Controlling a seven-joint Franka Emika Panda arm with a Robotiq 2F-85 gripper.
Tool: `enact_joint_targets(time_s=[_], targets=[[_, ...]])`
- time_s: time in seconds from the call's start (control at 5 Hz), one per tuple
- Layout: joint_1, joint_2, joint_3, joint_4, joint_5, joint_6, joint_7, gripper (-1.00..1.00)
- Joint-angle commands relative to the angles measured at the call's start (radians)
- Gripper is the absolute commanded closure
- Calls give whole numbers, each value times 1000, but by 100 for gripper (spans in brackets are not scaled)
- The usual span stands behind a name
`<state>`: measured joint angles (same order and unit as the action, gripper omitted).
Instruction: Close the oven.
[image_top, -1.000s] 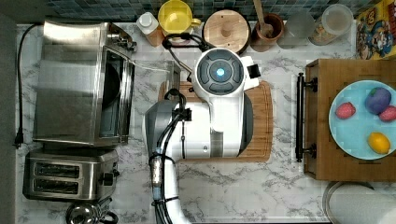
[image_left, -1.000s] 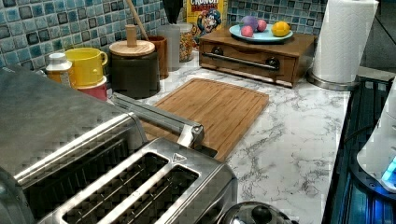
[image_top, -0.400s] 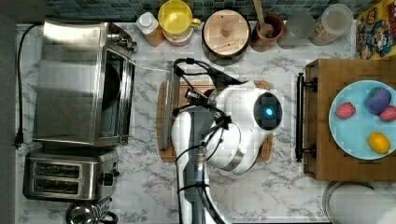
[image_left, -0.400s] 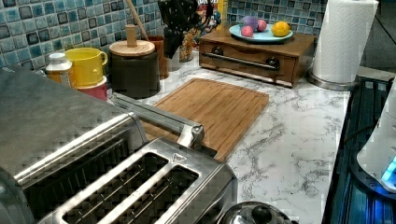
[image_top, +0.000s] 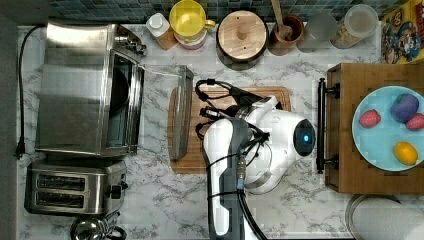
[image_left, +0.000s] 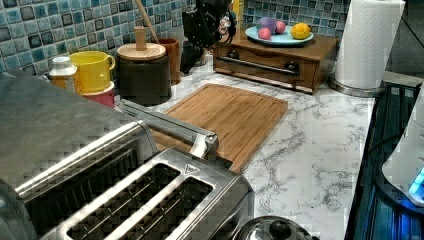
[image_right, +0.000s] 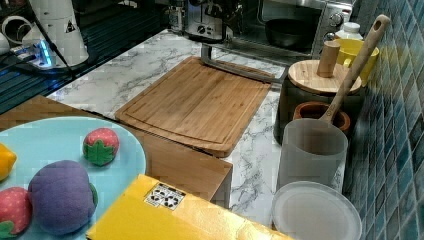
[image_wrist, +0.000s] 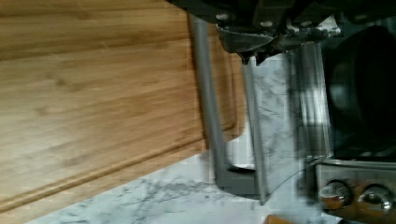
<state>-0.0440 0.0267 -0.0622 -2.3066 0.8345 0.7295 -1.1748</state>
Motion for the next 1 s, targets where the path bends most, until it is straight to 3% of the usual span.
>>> enact_joint_targets(time_s=[0.2,0.6,0.8,1.0], targets=[[44,160,57,34,168,130,-190,100],[11,223,98,74,287,114,-287,100],[-23,170,126,48,472,104,-431,100],[-10,174,128,62,489,133,-429,100]])
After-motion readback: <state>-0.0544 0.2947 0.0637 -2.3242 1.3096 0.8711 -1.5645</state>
